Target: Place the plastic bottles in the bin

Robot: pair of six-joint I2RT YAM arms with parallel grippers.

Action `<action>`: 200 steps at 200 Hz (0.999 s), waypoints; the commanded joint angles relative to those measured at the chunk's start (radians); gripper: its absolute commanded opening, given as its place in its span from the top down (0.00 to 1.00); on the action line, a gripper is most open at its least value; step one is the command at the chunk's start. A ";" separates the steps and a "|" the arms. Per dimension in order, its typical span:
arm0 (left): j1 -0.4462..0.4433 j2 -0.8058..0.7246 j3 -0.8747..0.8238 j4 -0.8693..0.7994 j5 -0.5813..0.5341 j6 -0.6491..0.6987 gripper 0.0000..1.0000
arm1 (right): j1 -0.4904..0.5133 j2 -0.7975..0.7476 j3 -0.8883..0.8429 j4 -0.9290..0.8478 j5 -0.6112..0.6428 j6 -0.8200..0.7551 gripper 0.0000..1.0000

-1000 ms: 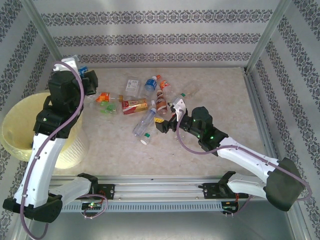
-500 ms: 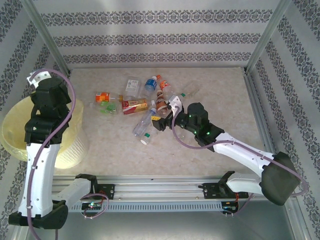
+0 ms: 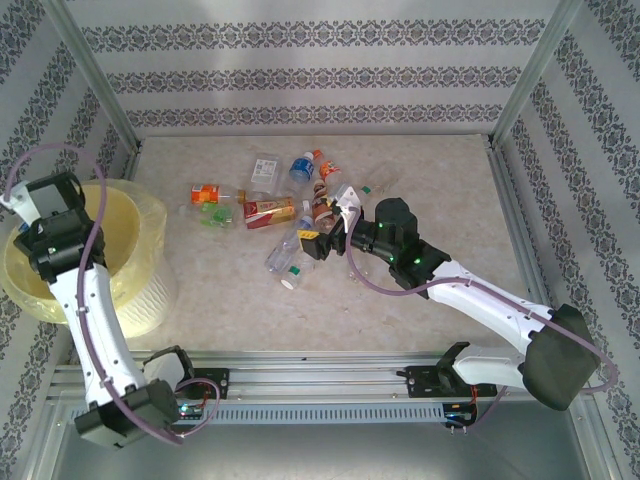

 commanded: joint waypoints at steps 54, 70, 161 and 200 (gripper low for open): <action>0.097 0.006 -0.055 -0.111 -0.004 -0.107 0.28 | 0.010 -0.016 0.010 -0.016 0.006 -0.026 0.02; 0.100 0.003 -0.058 -0.137 -0.032 -0.125 0.20 | 0.010 -0.012 0.015 -0.023 0.010 -0.030 0.02; 0.093 -0.060 -0.027 -0.180 0.227 -0.128 0.08 | 0.009 0.009 -0.009 0.008 0.118 0.009 0.02; 0.017 -0.079 0.019 -0.194 0.306 -0.149 0.04 | 0.009 0.026 -0.019 -0.001 0.159 0.066 0.02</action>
